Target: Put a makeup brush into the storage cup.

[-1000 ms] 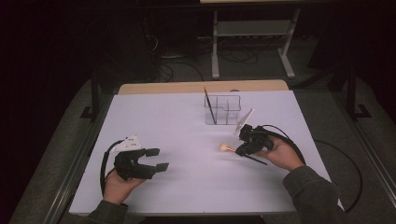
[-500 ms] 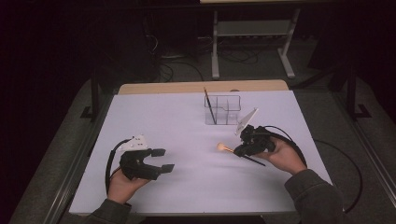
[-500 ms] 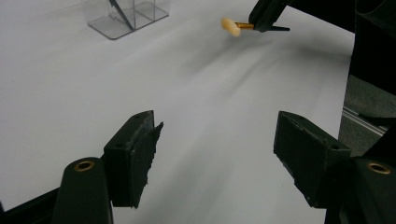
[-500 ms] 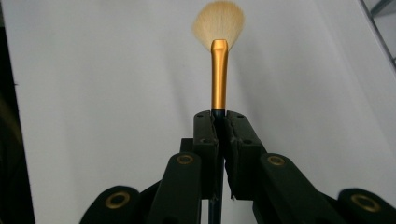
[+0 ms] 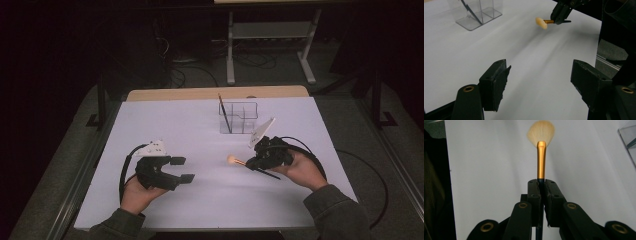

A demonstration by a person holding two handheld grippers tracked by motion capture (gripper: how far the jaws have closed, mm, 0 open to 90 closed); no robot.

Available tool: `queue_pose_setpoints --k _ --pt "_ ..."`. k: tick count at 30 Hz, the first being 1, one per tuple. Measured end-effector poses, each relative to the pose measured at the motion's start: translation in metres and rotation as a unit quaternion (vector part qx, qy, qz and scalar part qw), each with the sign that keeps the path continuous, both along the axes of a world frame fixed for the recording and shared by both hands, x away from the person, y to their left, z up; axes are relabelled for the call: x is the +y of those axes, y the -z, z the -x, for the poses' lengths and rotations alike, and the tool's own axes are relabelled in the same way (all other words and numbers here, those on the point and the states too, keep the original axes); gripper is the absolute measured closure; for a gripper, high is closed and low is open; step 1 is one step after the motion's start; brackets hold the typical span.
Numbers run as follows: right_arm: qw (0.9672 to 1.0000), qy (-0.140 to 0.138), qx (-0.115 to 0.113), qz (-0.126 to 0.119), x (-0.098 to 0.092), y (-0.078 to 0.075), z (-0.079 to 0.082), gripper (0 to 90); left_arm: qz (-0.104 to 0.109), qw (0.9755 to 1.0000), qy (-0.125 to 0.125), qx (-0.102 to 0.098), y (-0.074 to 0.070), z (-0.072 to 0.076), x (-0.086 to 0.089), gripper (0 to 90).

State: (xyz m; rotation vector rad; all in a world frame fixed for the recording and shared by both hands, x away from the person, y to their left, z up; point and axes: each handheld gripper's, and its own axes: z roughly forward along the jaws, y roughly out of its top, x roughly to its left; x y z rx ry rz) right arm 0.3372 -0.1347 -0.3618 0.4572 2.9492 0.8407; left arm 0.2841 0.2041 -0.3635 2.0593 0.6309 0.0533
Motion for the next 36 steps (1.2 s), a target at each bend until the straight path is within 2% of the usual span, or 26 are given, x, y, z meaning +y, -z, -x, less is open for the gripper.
queue_pose_setpoints --k 4,21,32,36 --pt "0.9999 -0.007 -0.008 -0.002 0.002 -0.004 0.005 82.7 -0.004 1.0 0.007 0.0 -0.003 -0.002 -0.006 28.9" --pt "0.9993 -0.028 -0.015 -0.018 0.01 -0.015 0.017 82.6 -0.013 0.9993 0.034 0.001 -0.013 -0.008 -0.035 28.8" --pt "0.9988 -0.04 -0.016 -0.022 0.017 -0.015 0.02 82.6 -0.026 0.9984 0.051 -0.003 -0.016 -0.01 -0.046 28.4" --pt "0.9985 -0.046 -0.018 -0.022 0.019 -0.016 0.021 82.6 -0.028 0.9981 0.054 0.003 -0.016 -0.01 -0.05 29.2"
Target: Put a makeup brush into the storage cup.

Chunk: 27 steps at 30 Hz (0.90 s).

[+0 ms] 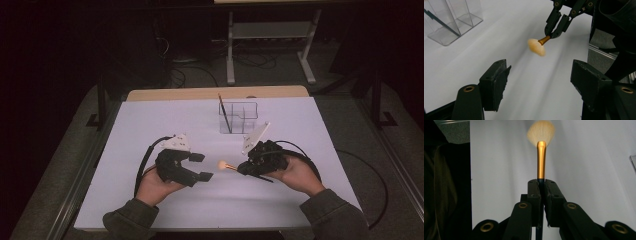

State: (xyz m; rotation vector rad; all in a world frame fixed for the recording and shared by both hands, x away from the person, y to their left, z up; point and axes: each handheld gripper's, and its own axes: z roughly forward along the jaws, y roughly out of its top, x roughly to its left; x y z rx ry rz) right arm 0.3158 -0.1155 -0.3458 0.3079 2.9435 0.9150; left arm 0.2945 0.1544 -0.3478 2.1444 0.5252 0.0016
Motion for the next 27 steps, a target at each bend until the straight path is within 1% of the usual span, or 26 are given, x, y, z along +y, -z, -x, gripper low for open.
queue_pose_setpoints --k 4,6,7,10,11,16,18,21,24,27 --pt "1.0 -0.002 -0.001 0.0 0.002 -0.001 0.001 82.7 -0.003 1.0 0.006 -0.001 -0.001 -0.001 -0.003 29.7" --pt "1.0 -0.005 -0.001 -0.001 0.003 -0.001 0.002 82.7 -0.002 1.0 0.004 0.003 -0.001 -0.001 -0.005 29.8" --pt "1.0 -0.006 -0.001 0.0 0.004 -0.001 0.002 82.7 -0.003 1.0 0.007 0.002 -0.001 -0.001 -0.006 29.8" --pt "0.9999 -0.011 -0.001 -0.001 0.007 -0.002 0.003 82.6 -0.004 1.0 0.007 0.001 -0.001 -0.002 -0.009 29.7" --pt "0.9999 -0.013 0.001 -0.001 0.008 -0.002 0.004 82.6 -0.007 0.9999 0.01 0.0 -0.001 -0.003 -0.01 29.5" --pt "0.9997 -0.022 -0.003 0.001 0.013 -0.004 0.006 82.6 -0.009 0.9999 0.014 0.0 -0.001 -0.003 -0.015 29.8" --pt "0.9997 -0.024 -0.003 0.001 0.015 -0.004 0.006 82.6 -0.008 0.9999 0.011 0.002 0.0 -0.003 -0.016 30.0" --pt "0.9996 -0.03 -0.005 0.001 0.017 -0.004 0.006 82.7 -0.014 0.9998 0.014 0.004 0.001 -0.004 -0.017 30.1" --pt "0.9995 -0.031 -0.004 0.002 0.019 -0.004 0.007 82.6 -0.015 0.9997 0.015 0.008 0.002 -0.005 -0.019 30.5" --pt "0.9994 -0.033 -0.004 0.001 0.021 -0.005 0.008 82.7 -0.022 0.9995 0.023 0.005 0.001 -0.007 -0.02 31.4"
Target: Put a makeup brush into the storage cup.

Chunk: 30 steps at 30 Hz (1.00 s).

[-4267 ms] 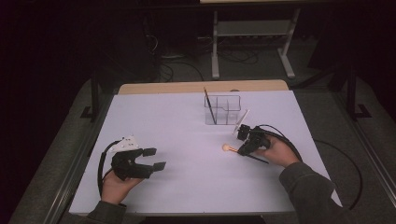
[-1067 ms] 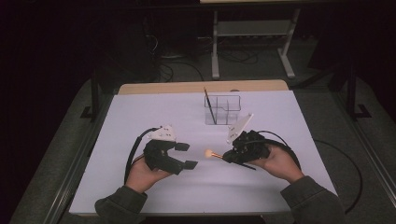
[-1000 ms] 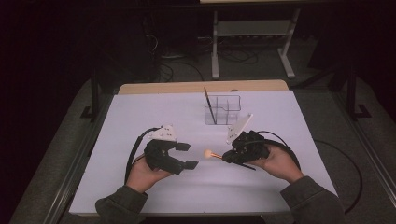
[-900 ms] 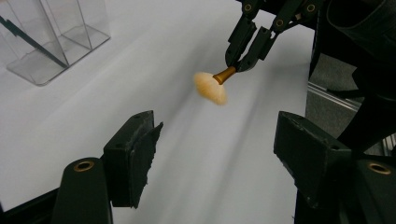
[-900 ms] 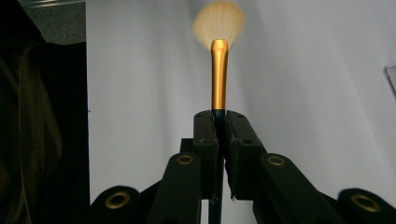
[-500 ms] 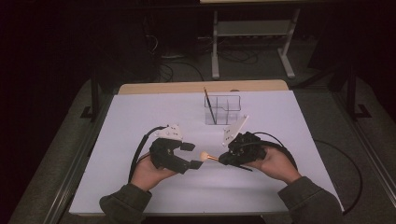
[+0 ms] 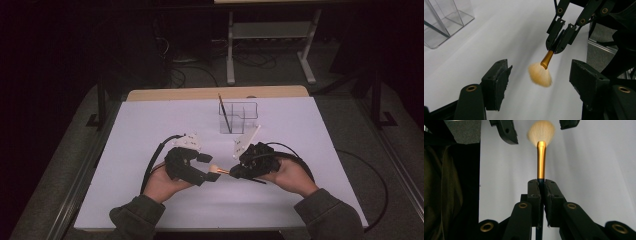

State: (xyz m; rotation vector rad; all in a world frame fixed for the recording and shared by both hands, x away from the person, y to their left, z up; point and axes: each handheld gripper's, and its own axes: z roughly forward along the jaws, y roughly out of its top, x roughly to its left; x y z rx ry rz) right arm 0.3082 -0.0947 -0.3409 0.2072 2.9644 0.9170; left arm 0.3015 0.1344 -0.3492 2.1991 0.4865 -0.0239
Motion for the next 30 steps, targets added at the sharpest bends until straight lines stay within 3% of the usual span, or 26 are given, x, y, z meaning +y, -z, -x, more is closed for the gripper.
queue_pose_setpoints --k 21,24,30 --pt "0.9997 -0.022 -0.004 -0.005 0.011 -0.004 0.005 82.6 -0.02 0.9987 0.044 0.014 0.0 -0.002 -0.006 49.5" --pt "0.9997 -0.023 -0.008 -0.002 0.012 -0.004 0.006 82.6 -0.029 0.9985 0.042 0.021 0.002 -0.002 -0.007 50.0" --pt "0.9996 -0.027 -0.009 0.001 0.015 -0.003 0.006 82.6 -0.026 0.9982 0.048 0.025 0.002 -0.002 -0.006 57.6"
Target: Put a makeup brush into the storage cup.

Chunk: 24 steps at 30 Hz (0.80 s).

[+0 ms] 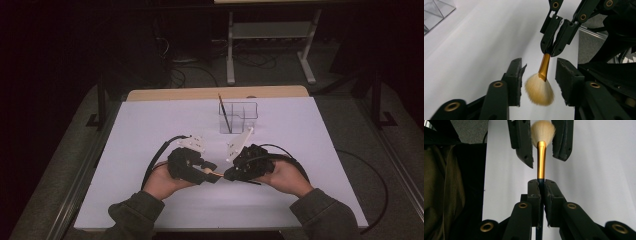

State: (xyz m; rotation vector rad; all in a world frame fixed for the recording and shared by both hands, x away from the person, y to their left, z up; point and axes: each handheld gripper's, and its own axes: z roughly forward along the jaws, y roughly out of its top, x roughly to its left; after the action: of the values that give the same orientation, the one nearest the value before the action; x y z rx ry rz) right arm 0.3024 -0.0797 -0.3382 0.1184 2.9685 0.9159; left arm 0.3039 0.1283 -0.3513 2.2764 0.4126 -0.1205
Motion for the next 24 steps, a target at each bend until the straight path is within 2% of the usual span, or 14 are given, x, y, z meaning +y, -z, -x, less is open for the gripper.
queue_pose_setpoints --k 4,20,24 --pt "1.0 -0.006 -0.002 -0.002 0.0011 -0.0004 0.0008 82.6 -0.007 1.0 0.003 0.003 0.0006 -0.0004 0.0004 61.9" --pt "0.9999 -0.01 -0.008 0.002 0.0047 0.0008 0.0029 82.6 0.0 0.9997 0.021 0.009 -0.0008 -0.0005 0.0045 77.7" --pt "0.9999 -0.012 -0.008 0.003 0.0056 0.0018 0.0024 82.6 -0.001 0.9996 0.024 0.013 -0.0001 -0.0014 0.005 79.0"
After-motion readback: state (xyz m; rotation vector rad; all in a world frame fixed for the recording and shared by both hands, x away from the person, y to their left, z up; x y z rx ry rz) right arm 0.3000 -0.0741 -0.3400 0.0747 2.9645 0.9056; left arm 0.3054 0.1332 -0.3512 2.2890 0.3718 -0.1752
